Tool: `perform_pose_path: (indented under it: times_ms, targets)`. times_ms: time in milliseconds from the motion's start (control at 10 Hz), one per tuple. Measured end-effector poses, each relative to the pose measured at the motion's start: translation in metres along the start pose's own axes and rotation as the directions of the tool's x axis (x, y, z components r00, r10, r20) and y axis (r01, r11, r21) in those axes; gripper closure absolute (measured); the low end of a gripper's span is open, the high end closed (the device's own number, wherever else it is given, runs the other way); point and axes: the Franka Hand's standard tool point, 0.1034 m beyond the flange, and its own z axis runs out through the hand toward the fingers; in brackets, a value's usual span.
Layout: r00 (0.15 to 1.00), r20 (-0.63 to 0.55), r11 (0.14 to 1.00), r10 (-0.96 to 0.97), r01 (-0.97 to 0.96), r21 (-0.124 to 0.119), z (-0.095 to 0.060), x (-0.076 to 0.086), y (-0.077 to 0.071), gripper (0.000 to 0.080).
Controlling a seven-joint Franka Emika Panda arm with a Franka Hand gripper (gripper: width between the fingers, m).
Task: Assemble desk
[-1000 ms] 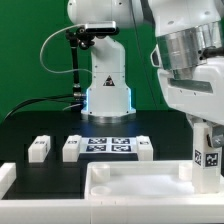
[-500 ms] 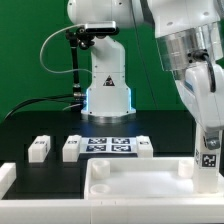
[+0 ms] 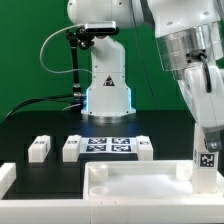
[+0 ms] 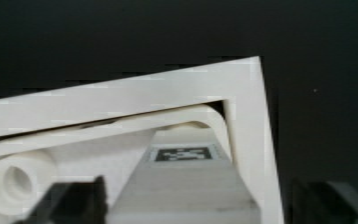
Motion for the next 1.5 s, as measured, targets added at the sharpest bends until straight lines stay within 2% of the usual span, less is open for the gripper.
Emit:
perform_pose_path:
  times_ms: [100, 200, 400, 600, 1100, 1300, 1400, 1500]
  targets:
    - [0.999, 0.001, 0.999, -0.041, 0.041, 0.0, -0.003, -0.003, 0.0, 0.0176]
    - [0.997, 0.004, 0.997, -0.081, 0.081, 0.014, -0.014, -0.004, -0.002, 0.0157]
    - [0.994, 0.016, 0.993, -0.111, 0.11, 0.046, -0.047, -0.008, 0.004, 0.0152]
    - [0.994, 0.015, 0.993, -0.112, 0.111, 0.036, -0.041, -0.006, 0.008, 0.0151]
    - [0.986, 0.013, 0.986, -0.166, 0.165, 0.037, -0.043, -0.009, 0.012, 0.0151]
    - [0.962, 0.004, 0.962, -0.273, 0.273, 0.024, -0.045, -0.004, 0.036, 0.0151]
    - [0.916, -0.002, 0.916, -0.4, 0.4, 0.013, -0.042, 0.003, 0.05, 0.0151]
    - [0.887, -0.001, 0.887, -0.461, 0.461, -0.015, -0.036, 0.006, 0.064, 0.0151]
